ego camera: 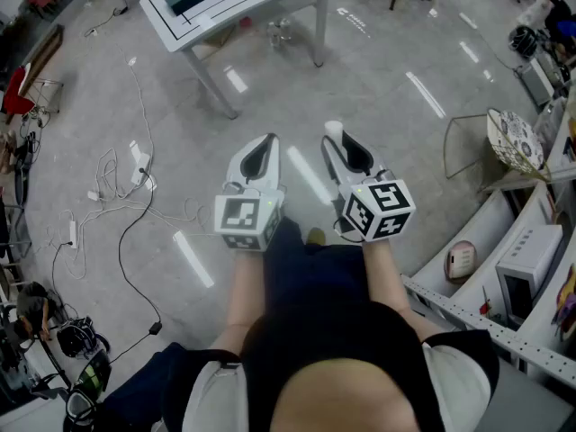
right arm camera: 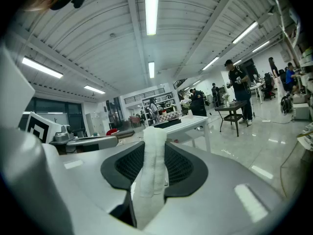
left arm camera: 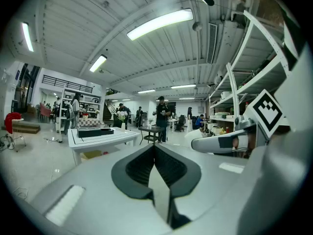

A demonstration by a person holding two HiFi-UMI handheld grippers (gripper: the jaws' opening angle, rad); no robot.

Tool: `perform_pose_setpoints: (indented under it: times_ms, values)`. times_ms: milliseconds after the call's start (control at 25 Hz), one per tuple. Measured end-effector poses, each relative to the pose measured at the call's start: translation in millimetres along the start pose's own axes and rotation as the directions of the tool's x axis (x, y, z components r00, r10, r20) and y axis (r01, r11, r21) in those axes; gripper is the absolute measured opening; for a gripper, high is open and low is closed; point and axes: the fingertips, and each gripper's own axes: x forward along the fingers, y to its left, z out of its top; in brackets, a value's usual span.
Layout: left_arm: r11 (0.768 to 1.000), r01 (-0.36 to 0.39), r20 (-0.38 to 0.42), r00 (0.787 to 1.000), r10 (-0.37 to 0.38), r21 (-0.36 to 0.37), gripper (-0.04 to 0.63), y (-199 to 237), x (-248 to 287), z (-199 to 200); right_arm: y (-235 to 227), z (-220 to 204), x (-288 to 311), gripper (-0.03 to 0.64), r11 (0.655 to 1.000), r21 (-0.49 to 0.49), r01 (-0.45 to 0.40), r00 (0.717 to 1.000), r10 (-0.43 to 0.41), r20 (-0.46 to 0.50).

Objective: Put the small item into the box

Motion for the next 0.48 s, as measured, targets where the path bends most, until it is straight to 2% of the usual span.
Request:
perform_pose_setpoints:
  times_ms: [280, 480]
  values:
    - [1.0, -0.004, -0.009, 1.0, 0.004, 0.001, 0.011, -0.1, -9.1, -1.8, 5.1, 5.0, -6.7, 0.126, 1.0, 0.015, 0.001, 1.0, -0.002, 0.019]
    - [1.0, 0.026, -0.005, 1.0, -0.026, 0.015, 0.011, -9.9, -5.3, 0.0, 1.2, 9.4, -10.1, 0.126, 1.0, 0.009, 0.006, 0.999, -0.006, 0.037]
